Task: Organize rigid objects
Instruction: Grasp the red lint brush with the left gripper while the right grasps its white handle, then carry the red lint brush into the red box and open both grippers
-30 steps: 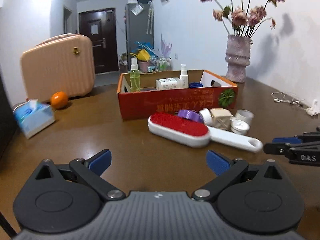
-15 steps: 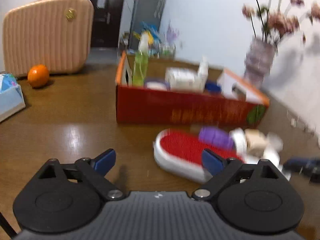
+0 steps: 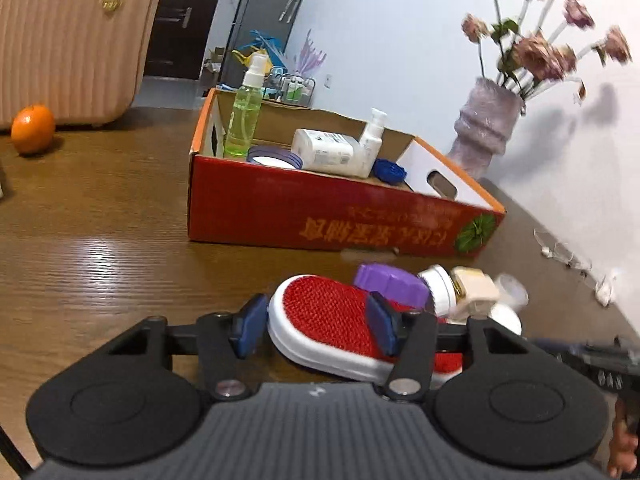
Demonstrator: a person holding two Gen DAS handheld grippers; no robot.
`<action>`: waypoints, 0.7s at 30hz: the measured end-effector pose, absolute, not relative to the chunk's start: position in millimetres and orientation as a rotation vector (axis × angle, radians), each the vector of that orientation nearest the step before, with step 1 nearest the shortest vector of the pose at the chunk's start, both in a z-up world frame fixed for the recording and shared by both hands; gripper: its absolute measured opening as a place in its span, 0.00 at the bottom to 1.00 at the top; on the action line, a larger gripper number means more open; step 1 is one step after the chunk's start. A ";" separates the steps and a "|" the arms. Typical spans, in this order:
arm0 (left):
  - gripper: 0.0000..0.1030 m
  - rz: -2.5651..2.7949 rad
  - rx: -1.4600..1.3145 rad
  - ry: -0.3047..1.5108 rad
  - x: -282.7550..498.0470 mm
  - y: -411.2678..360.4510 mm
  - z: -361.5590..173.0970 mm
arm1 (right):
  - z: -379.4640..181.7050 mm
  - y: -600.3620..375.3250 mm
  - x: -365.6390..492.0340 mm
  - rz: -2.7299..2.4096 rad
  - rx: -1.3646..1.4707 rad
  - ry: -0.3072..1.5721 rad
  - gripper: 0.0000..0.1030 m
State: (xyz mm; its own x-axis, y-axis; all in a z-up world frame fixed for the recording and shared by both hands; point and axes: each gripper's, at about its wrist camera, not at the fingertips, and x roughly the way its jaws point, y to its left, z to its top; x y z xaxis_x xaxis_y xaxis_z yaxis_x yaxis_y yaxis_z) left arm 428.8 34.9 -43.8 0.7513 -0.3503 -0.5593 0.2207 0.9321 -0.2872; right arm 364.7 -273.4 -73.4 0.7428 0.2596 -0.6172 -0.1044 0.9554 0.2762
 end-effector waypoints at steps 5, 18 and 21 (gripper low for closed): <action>0.53 -0.356 -0.142 0.676 411.9 26.6 -38.6 | -75.2 -274.0 370.7 0.137 0.218 0.676 0.12; 0.51 -0.351 -0.200 0.664 397.5 28.4 -40.1 | -79.3 -290.1 359.6 0.146 0.330 0.672 0.11; 0.51 -0.381 -0.177 0.673 389.0 21.3 -36.6 | -74.8 -298.9 345.9 0.104 0.384 0.647 0.11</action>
State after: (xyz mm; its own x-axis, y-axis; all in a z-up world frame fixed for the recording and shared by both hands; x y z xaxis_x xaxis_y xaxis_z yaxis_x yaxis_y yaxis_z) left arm 389.0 21.3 -36.6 0.7165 -0.3987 -0.5725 0.2855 0.9163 -0.2808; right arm 345.9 -298.9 -74.8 0.7952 0.2127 -0.5679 0.0244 0.9245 0.3804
